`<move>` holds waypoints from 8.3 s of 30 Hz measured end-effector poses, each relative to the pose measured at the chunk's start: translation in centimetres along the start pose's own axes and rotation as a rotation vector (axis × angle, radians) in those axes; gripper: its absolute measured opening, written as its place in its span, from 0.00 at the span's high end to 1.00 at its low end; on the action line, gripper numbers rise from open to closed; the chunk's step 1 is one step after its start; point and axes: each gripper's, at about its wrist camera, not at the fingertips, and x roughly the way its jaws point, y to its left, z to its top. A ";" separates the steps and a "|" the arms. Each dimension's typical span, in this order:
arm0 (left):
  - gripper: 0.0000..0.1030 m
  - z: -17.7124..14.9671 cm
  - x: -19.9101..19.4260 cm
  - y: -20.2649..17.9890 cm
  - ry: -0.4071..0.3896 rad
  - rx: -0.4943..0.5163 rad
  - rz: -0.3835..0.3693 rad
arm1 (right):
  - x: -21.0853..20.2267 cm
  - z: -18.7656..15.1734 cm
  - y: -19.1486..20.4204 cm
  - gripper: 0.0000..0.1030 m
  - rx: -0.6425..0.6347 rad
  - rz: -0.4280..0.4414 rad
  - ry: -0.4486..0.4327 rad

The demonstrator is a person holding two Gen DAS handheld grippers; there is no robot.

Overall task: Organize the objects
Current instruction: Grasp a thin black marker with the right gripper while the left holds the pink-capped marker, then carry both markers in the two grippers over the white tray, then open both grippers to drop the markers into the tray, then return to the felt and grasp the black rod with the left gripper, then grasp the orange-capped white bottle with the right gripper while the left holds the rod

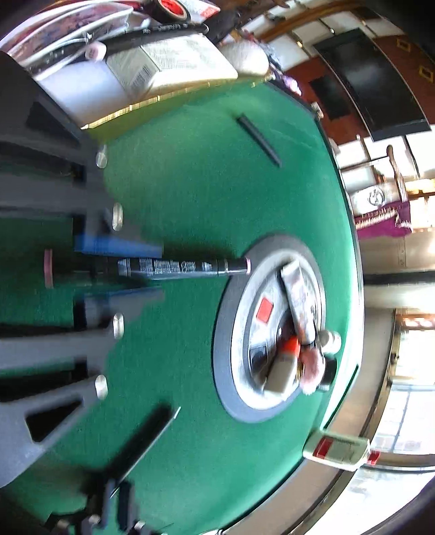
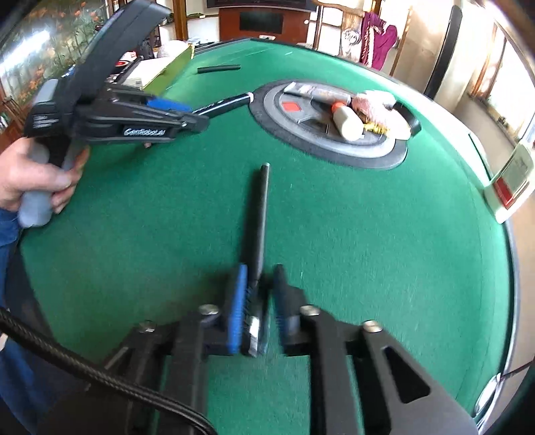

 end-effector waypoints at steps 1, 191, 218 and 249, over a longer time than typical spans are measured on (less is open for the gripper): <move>0.89 -0.1 -0.1 -0.2 -0.006 0.010 0.010 | 0.3 0.4 -0.2 0.89 0.023 0.003 -0.007; 0.48 11.2 0.0 11.0 0.103 -0.149 0.062 | 0.5 7.4 -7.1 0.70 0.502 0.342 -0.293; 0.92 10.4 7.1 6.4 0.286 -0.159 -0.006 | -0.3 6.6 -10.5 0.70 0.601 0.301 -0.335; 0.92 3.7 2.2 0.0 -0.008 -0.061 0.090 | 6.1 10.8 -10.1 0.76 0.363 0.020 -0.127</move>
